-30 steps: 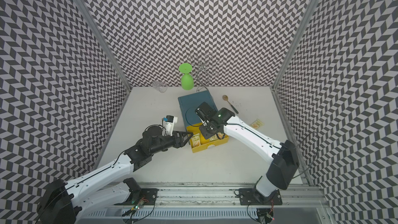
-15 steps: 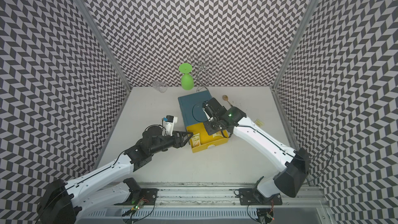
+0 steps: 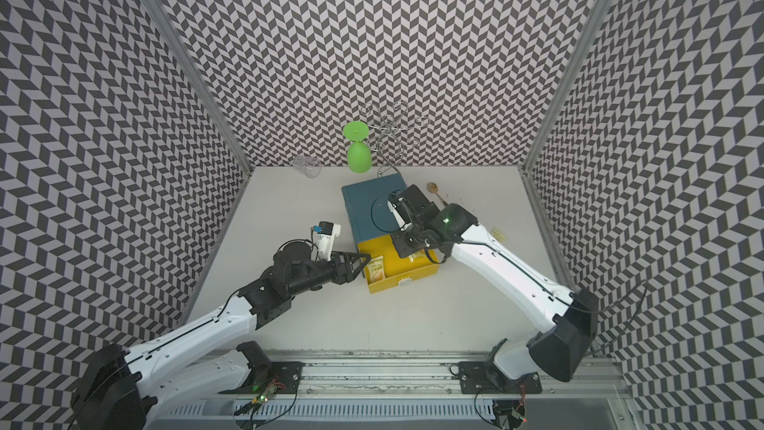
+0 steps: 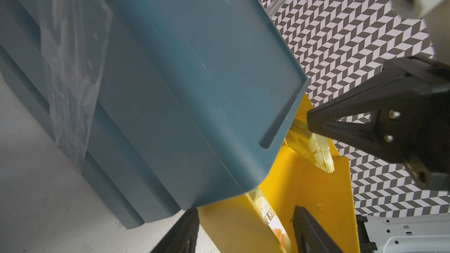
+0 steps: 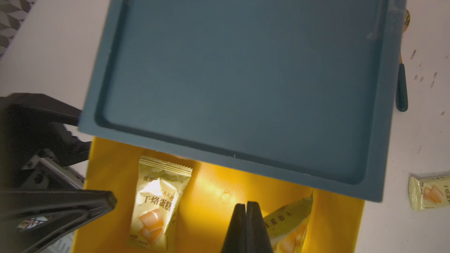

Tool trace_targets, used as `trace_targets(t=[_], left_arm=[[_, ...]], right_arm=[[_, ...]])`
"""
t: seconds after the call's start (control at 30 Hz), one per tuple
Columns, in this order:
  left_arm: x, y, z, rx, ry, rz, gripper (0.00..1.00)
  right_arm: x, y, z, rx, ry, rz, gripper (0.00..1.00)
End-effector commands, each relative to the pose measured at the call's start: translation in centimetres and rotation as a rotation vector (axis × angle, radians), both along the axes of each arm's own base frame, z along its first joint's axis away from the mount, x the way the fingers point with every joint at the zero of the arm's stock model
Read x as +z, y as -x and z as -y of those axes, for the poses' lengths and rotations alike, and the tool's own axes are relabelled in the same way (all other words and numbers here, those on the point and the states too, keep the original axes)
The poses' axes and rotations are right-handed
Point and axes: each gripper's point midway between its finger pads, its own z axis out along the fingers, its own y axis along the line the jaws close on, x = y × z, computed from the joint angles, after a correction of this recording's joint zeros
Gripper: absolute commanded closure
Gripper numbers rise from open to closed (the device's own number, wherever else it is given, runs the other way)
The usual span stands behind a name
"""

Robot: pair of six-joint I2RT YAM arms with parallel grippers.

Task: Take the cookies out of the drawer
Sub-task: Place the cookie at the center of the board.

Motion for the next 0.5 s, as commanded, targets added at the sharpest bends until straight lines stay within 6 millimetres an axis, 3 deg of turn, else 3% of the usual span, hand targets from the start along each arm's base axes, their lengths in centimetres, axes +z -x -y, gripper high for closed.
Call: trace_targets(t=[0.0,0.3,0.47], left_arm=[[-0.8,-0.7,-0.6,0.030,-0.041,-0.004,0.35],[-0.7,-0.9,-0.5,0.032,-0.044,-0.002,0.35],[-0.6,-0.9,-0.5,0.031,-0.048,0.000,0.35]], right_arm=[[5.3,0.0,-1.2,0.030,-0.161,0.101,1.00],[8.3,0.2,-0.1,0.002,-0.223,0.171,1.00],[12.0,-1.9,3.2,-0.085,-0.273,0.249,1.00]])
